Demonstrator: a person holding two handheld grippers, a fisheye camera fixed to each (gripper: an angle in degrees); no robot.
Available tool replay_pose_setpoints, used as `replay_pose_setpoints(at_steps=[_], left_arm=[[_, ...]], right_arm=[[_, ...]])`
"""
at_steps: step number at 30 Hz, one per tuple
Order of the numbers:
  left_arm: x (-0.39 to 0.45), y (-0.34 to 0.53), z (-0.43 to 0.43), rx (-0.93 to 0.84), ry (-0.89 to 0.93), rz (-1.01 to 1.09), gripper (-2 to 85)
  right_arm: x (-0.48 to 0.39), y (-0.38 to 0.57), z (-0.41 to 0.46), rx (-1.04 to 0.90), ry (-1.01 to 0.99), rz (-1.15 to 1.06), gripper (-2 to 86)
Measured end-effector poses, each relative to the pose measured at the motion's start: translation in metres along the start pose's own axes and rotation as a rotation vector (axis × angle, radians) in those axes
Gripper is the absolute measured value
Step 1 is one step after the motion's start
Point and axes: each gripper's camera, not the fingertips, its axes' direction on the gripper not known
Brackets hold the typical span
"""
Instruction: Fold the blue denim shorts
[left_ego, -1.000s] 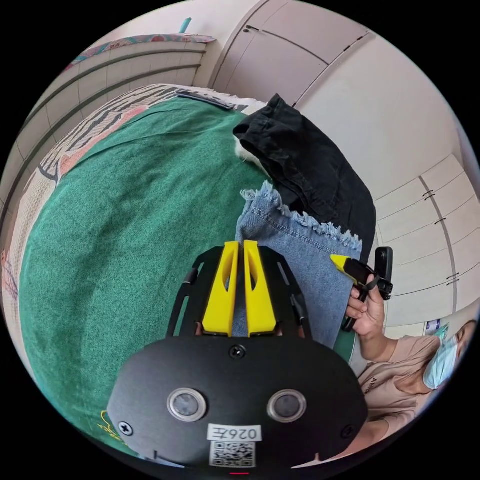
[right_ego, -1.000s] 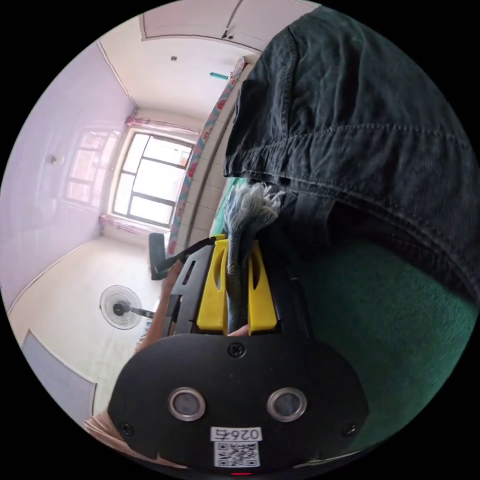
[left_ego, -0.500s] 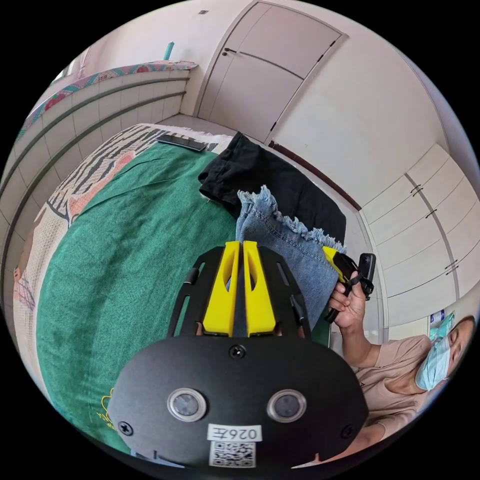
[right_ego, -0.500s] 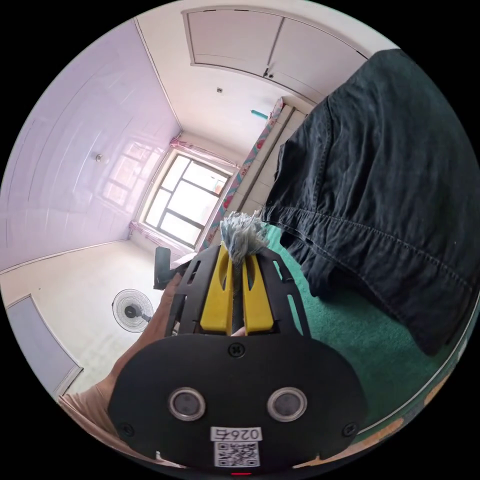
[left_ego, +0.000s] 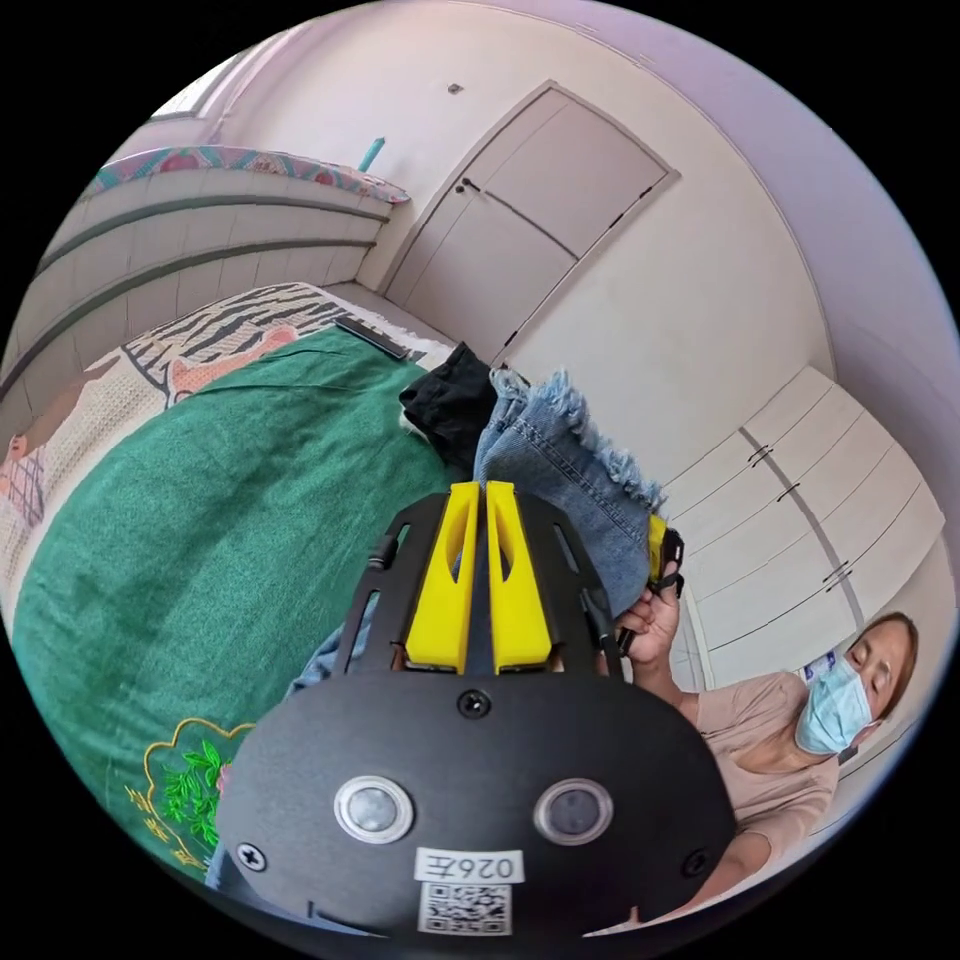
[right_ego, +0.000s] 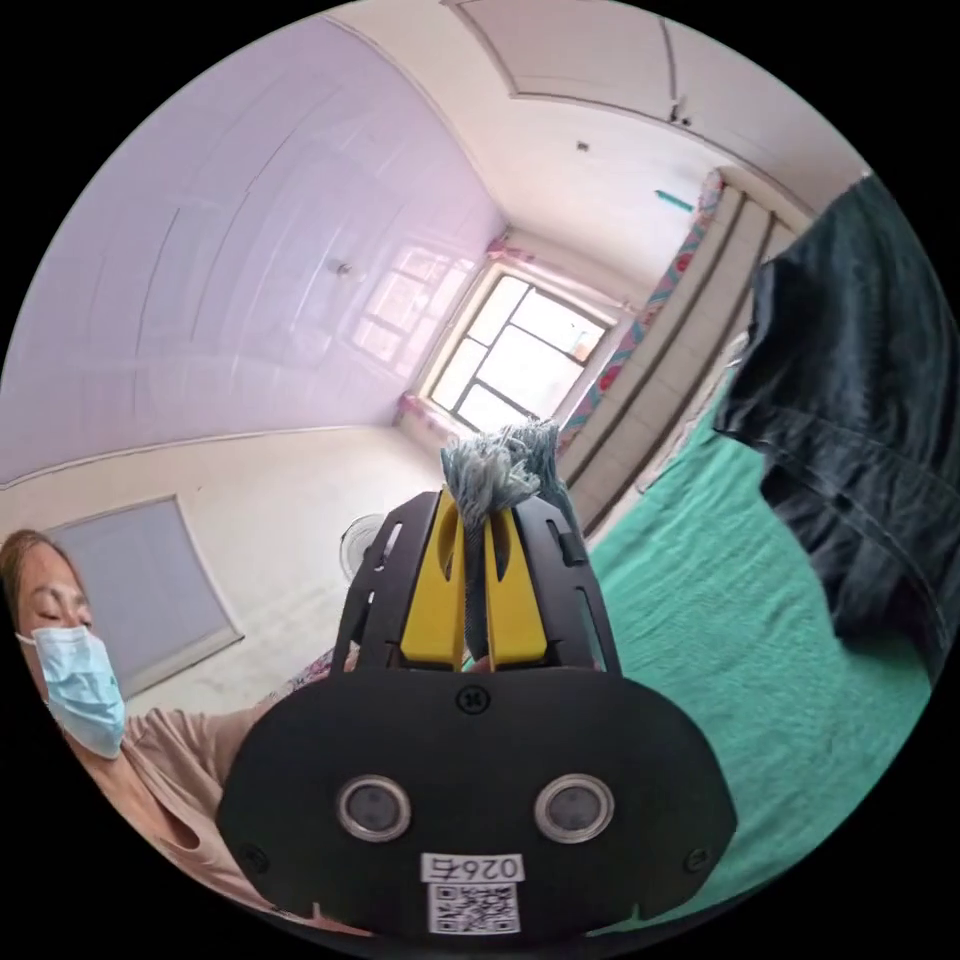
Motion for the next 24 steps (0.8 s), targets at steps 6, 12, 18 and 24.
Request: replay_pose_setpoints(at_steps=[6, 12, 18, 24], left_arm=[[-0.014, 0.09, -0.08, 0.084, -0.008, -0.036, -0.4], [-0.042, 0.197, -0.149, 0.168, -0.005, -0.086, -0.5], [-0.096, 0.323, -0.197, 0.239, -0.001, -0.253, -0.6], [-0.137, 0.445, -0.236, 0.271, -0.145, -0.525, -1.0]], right_arm=[[-0.05, 0.06, 0.067, -0.194, -0.123, -0.083, -1.4], [-0.098, 0.152, 0.167, -0.476, -0.109, -0.184, -1.3], [-0.095, 0.257, 0.277, -0.751, -0.056, -0.209, -0.9], [-0.045, 0.369, 0.379, -1.286, -0.049, -0.21, 2.8]])
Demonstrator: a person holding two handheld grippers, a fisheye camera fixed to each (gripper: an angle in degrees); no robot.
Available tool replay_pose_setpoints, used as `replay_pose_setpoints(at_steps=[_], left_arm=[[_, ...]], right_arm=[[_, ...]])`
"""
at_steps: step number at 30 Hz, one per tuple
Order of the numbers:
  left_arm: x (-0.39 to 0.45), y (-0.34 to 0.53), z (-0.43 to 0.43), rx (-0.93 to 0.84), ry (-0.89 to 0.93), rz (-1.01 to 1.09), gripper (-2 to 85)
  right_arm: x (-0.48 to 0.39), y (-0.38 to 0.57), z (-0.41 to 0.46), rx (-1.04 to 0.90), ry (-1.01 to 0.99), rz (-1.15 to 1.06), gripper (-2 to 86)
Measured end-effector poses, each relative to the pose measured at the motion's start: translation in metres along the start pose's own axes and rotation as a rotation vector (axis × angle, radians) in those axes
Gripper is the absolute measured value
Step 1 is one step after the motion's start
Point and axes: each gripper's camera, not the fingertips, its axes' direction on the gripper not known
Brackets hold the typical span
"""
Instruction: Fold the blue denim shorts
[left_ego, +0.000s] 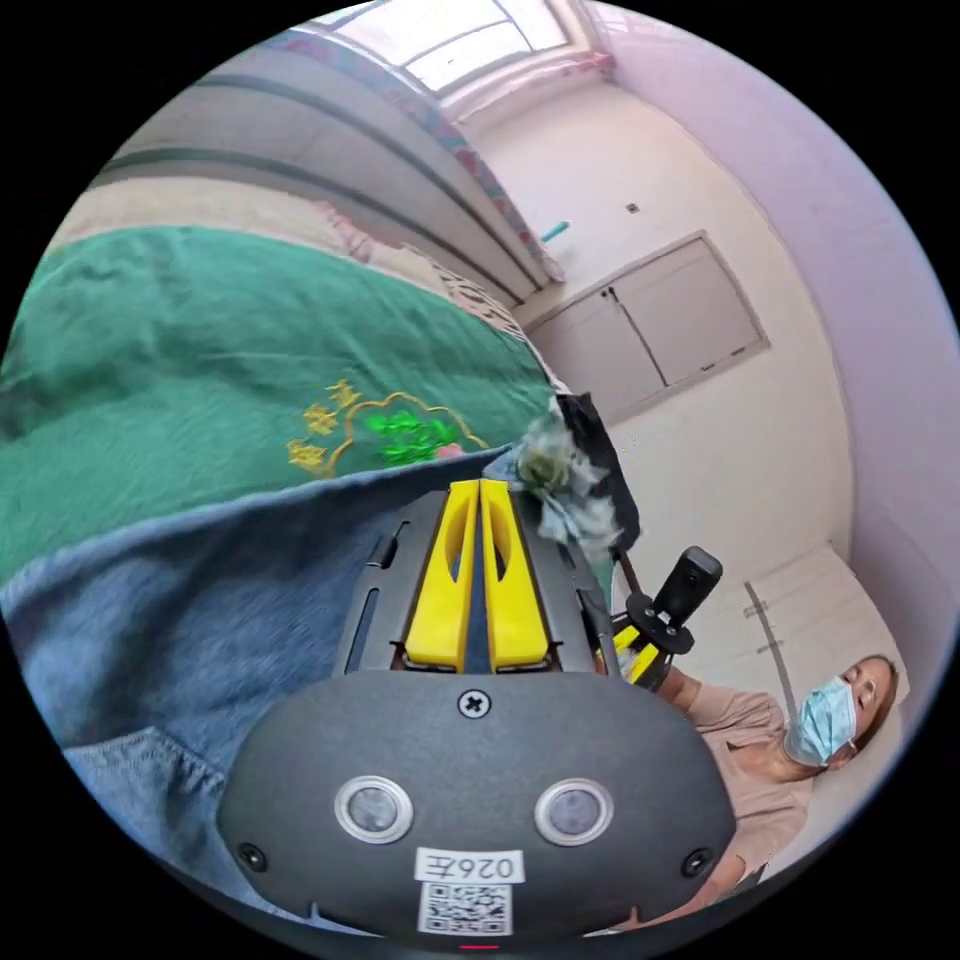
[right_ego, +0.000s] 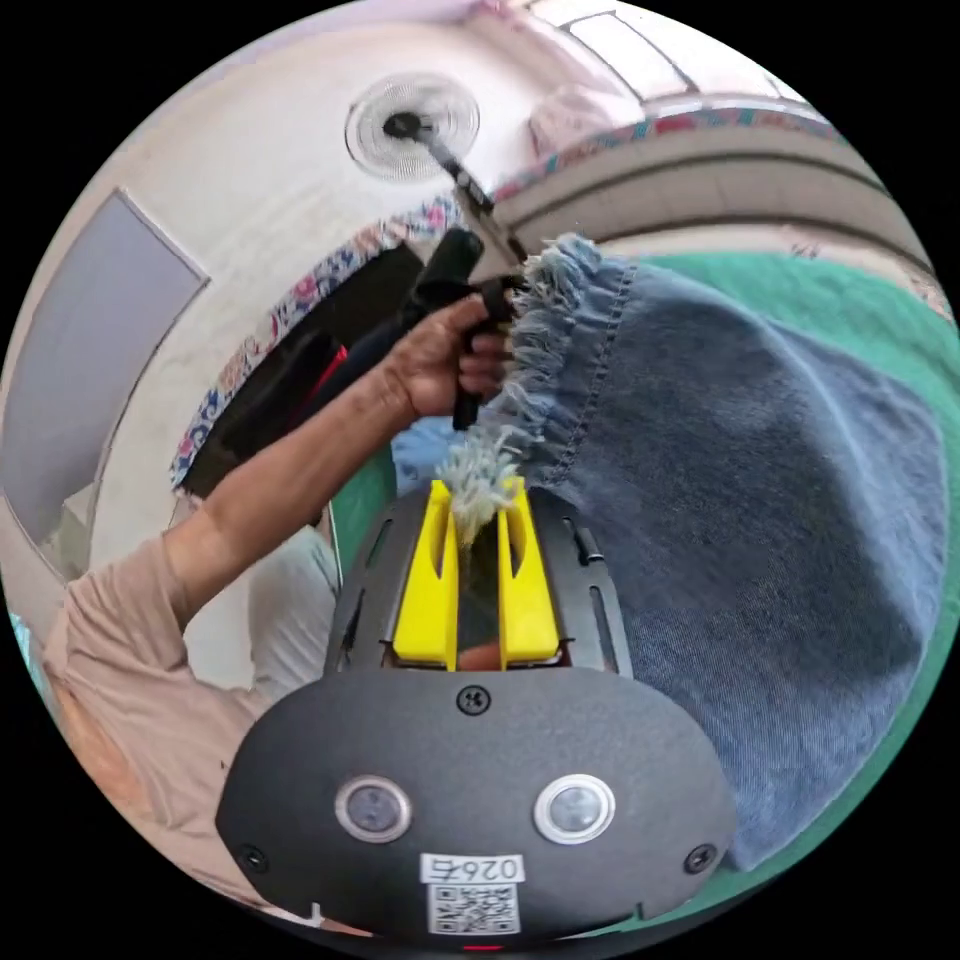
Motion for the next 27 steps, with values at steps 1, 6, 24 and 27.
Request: replay_pose_setpoints(at_steps=[1, 6, 24, 27], left_arm=[[-0.005, 0.007, -0.01, 0.032, 0.001, -0.011, -1.0], [0.03, 0.044, -0.058, 0.128, -0.132, 0.101, -1.0], [0.189, 0.073, 0.057, -0.063, -0.456, 0.323, -0.9], [0.243, 0.06, 0.099, -0.089, -0.369, 0.419, -1.0]], right_arm=[[0.007, -0.009, 0.01, -0.059, -0.079, -0.012, 2.8], [0.024, -0.033, -0.025, -0.028, -0.063, -0.066, 0.5], [0.117, -0.069, -0.017, -0.01, 0.699, 0.261, 3.5], [0.144, -0.057, -0.038, 0.107, 0.556, 0.37, 7.7]])
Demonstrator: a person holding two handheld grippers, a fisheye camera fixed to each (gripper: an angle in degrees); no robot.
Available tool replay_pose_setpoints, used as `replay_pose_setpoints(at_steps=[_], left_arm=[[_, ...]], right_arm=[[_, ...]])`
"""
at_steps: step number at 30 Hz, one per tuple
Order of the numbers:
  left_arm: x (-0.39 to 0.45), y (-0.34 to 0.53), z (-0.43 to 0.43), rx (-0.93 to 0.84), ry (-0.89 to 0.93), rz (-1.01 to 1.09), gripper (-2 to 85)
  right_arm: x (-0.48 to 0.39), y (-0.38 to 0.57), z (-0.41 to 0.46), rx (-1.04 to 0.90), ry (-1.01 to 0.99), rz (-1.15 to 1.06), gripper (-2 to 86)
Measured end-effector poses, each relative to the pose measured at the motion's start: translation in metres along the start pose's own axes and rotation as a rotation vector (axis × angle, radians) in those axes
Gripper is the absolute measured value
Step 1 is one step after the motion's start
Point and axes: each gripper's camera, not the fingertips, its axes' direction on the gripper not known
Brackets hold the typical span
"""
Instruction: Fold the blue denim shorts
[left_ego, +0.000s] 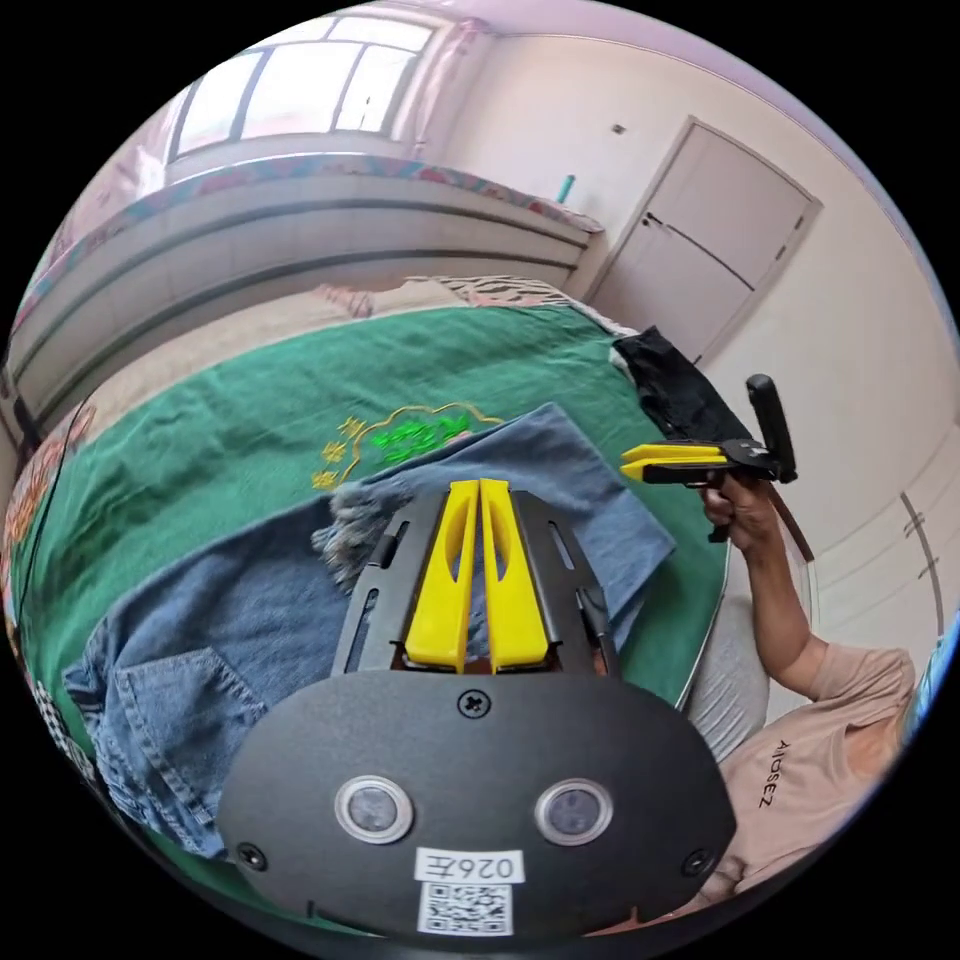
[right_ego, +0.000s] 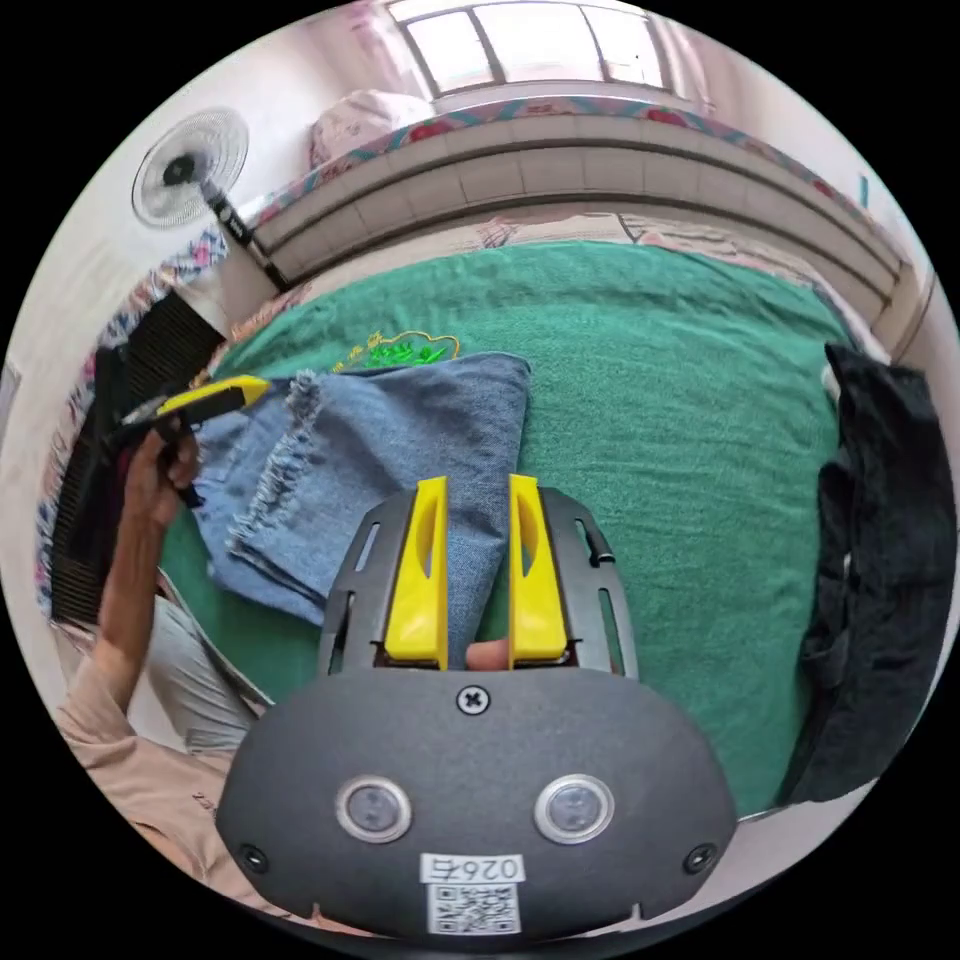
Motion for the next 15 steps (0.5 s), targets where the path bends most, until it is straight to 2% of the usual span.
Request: replay_pose_setpoints(at_steps=[1, 4, 7, 11, 13, 15], left_arm=[[0.009, -0.008, 0.007, -0.007, 0.027, 0.02, -1.0], [0.044, -0.043, 0.05, -0.082, 0.123, 0.07, -0.9], [0.065, -0.068, 0.101, -0.177, 0.146, 0.064, -0.8], [0.068, -0.088, 0.162, -0.299, 0.046, -0.036, 0.5], [0.065, -0.095, 0.178, -0.336, -0.001, -0.068, 2.4], [0.062, -0.104, 0.188, -0.349, 0.032, -0.082, 7.8]], right_arm=[[0.015, 0.0, 0.006, -0.01, -0.086, 0.045, 8.6], [0.037, -0.002, 0.032, -0.084, -0.173, 0.112, 9.5], [0.036, -0.006, 0.056, -0.148, -0.123, 0.107, 9.5], [0.021, -0.007, 0.07, -0.179, -0.059, 0.01, 4.3], [0.016, -0.003, 0.072, -0.151, -0.048, -0.019, 1.1], [0.011, 0.001, 0.069, -0.115, -0.052, -0.046, 0.0]])
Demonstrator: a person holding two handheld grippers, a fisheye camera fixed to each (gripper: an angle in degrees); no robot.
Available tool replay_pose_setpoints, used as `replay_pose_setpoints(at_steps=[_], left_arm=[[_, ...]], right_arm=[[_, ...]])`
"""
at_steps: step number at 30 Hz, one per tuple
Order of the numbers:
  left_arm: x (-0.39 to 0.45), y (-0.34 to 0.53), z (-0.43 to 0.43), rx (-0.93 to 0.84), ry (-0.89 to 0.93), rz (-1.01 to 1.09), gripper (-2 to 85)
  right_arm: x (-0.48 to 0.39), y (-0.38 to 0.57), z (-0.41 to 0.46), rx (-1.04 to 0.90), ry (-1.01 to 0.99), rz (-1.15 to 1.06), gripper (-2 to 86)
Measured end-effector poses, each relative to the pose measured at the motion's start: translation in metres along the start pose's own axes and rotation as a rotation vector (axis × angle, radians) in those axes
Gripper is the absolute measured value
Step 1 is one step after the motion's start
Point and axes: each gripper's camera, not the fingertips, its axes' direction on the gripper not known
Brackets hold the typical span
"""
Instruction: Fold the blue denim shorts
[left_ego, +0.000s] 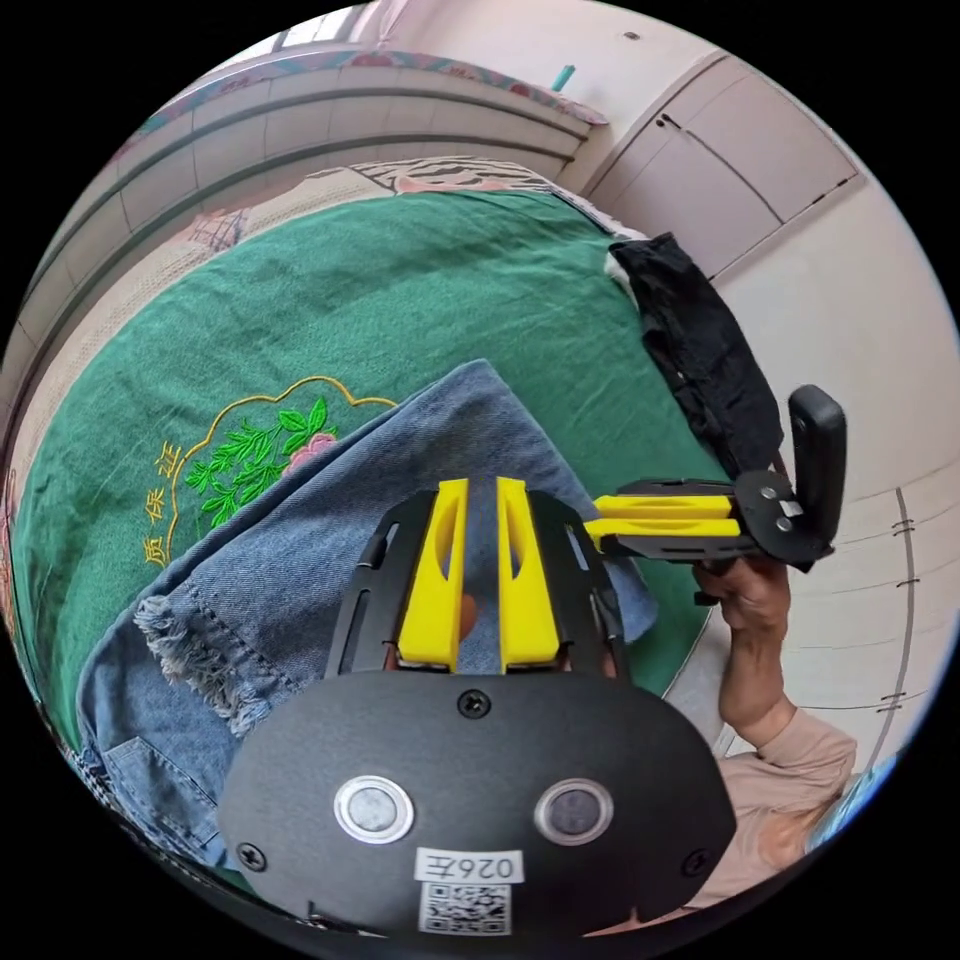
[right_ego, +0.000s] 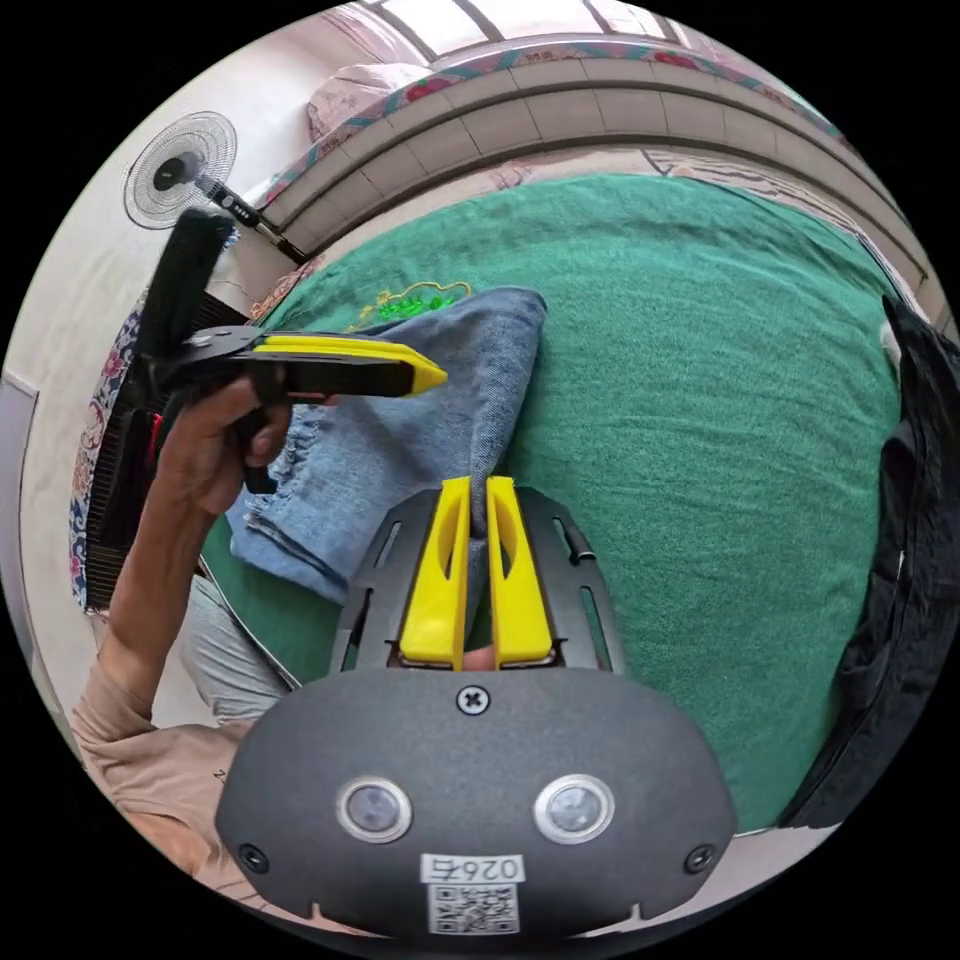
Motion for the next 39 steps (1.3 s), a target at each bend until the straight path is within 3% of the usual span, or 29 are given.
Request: replay_pose_setpoints(at_steps=[5, 10, 12, 15, 17, 21, 23, 28, 32, 36, 39], left_arm=[[-0.002, -0.014, -0.004, -0.003, 0.228, 0.023, 16.5], [0.003, -0.028, 0.006, -0.093, 0.168, 0.035, 19.7], [0.009, -0.034, 0.014, -0.161, 0.023, 0.053, 16.0], [0.007, -0.038, 0.017, -0.202, -0.022, 0.068, 9.0], [-0.002, -0.038, 0.012, -0.188, -0.012, 0.045, 6.8], [-0.036, -0.032, 0.006, -0.147, 0.104, -0.03, 5.1], [-0.048, -0.029, 0.004, -0.132, 0.141, -0.055, 4.8], [-0.063, -0.025, 0.003, -0.106, 0.211, -0.095, 3.7], [-0.035, -0.045, -0.01, -0.071, 0.152, -0.082, 2.9], [0.038, -0.078, -0.037, -0.073, 0.062, 0.099, 2.5], [0.081, -0.087, -0.065, -0.044, 0.125, 0.248, 2.4]], right_arm=[[-0.019, 0.014, -0.006, 0.097, -0.019, -0.127, -1.1], [-0.059, 0.031, 0.007, 0.157, 0.023, -0.312, -1.2], [-0.077, 0.038, 0.015, 0.165, 0.096, -0.379, -1.1], [-0.088, 0.046, 0.026, 0.137, 0.212, -0.43, -0.4], [-0.081, 0.05, 0.02, 0.14, 0.183, -0.415, 1.8], [-0.051, 0.052, 0.01, 0.098, 0.056, -0.345, 15.6], [-0.042, 0.052, 0.017, 0.07, -0.011, -0.331, 17.4], [-0.027, 0.05, 0.059, -0.216, 0.069, -0.359, 1.2], [0.011, 0.062, 0.024, -0.104, -0.011, -0.293, -0.7], [0.048, 0.093, -0.033, 0.043, -0.058, -0.251, -0.9], [0.062, 0.128, -0.084, 0.167, -0.051, -0.247, -1.0]])
